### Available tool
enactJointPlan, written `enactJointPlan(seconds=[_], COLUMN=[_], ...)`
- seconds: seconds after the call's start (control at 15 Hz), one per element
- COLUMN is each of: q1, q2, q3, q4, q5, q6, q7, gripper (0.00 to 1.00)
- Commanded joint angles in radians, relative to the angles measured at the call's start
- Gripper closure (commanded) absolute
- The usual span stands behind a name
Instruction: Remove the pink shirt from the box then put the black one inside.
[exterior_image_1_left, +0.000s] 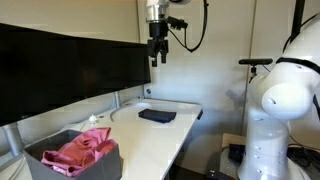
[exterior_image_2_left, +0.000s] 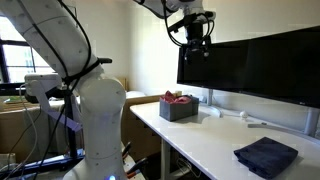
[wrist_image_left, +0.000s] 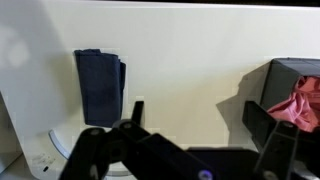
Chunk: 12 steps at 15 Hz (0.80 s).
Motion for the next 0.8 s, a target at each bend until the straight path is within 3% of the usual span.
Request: enactJointPlan(seconds=[0.0,0.4,0.73], q1=[0.028,0.088,0.132], q2=[0.023,0.104,0.254], q3=[0.033,0.096,0.159], q4=[0.016,0.033,0.084], q5=[0.004,0.015,0.029], q6=[0.002,0.051,0.213], q7=[0.003,0.016,0.058], gripper=[0.00,0.00,0.00])
